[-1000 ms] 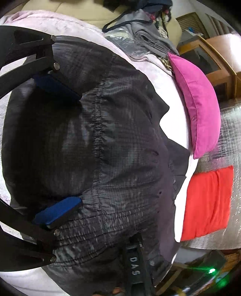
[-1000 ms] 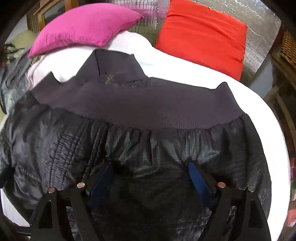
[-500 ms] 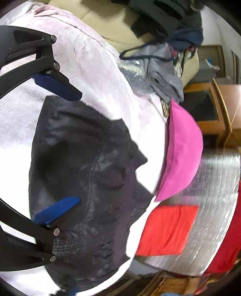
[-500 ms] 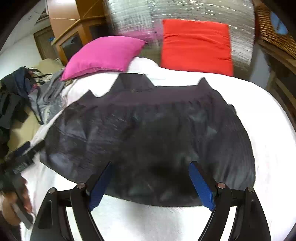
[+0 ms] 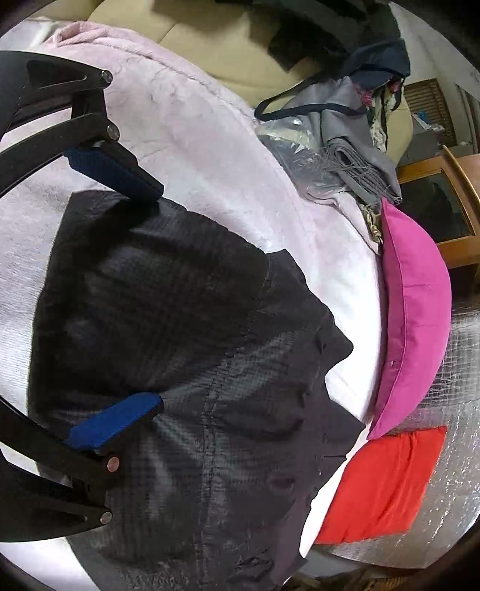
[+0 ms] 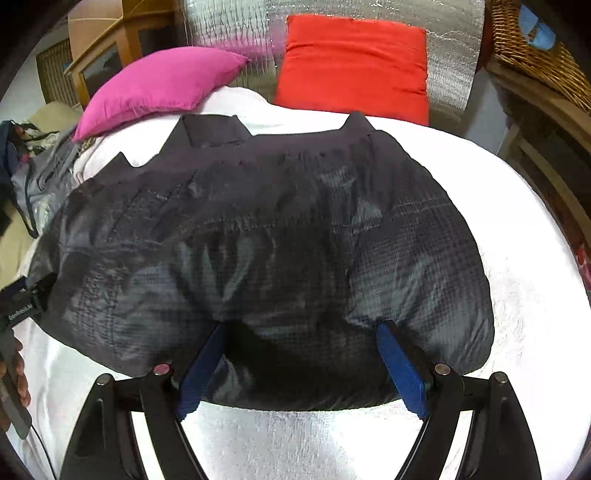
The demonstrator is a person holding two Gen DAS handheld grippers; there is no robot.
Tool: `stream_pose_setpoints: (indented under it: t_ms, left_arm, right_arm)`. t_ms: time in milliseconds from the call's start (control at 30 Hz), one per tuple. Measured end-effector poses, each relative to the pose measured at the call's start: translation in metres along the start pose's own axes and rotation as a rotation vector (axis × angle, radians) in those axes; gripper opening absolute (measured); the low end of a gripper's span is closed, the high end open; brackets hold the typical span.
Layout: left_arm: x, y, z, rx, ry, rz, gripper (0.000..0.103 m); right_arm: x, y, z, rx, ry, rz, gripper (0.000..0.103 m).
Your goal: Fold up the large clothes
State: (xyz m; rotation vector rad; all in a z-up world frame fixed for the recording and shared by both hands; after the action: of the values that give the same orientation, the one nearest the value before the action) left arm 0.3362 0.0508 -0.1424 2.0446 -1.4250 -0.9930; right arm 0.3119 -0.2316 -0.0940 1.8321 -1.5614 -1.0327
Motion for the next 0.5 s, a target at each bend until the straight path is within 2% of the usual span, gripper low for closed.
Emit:
stream_pose_setpoints:
  t_ms: [133, 233, 333, 500]
  left_arm:
    - [-0.028, 0.028, -0.002, 0.047, 0.069, 0.037, 0.103]
    - [-0.053, 0.049, -0.002, 0.073, 0.128, 0.066, 0.103]
    - [-0.073, 0.068, 0.003, 0.090, 0.157, 0.072, 0.103]
    - [-0.100, 0.087, 0.019, 0.092, 0.191, 0.102, 0.103]
  right_arm:
    - [-0.002, 0.032, -0.007, 0.067, -0.017, -0.036, 0.086]
    - [0.001, 0.073, -0.005, 0.141, -0.027, -0.078, 0.086]
    - [0.012, 0.103, 0.004, 0.158, -0.069, -0.141, 0.086]
    - [0.043, 0.140, 0.028, 0.193, -0.145, -0.174, 0.086]
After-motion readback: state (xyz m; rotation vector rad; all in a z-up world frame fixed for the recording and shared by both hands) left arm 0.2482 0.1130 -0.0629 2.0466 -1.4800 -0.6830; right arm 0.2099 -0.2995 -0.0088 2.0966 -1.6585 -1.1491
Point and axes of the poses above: each gripper's, at about its wrist camera, not at the fingertips, and y roughly against the way its jaws point, x to its right, z to its underside, the point moved 1 cm from there along -y, roughly the way its jaws point, and after that the axes turned 13 degrees about -z, right-handed, at the moved point
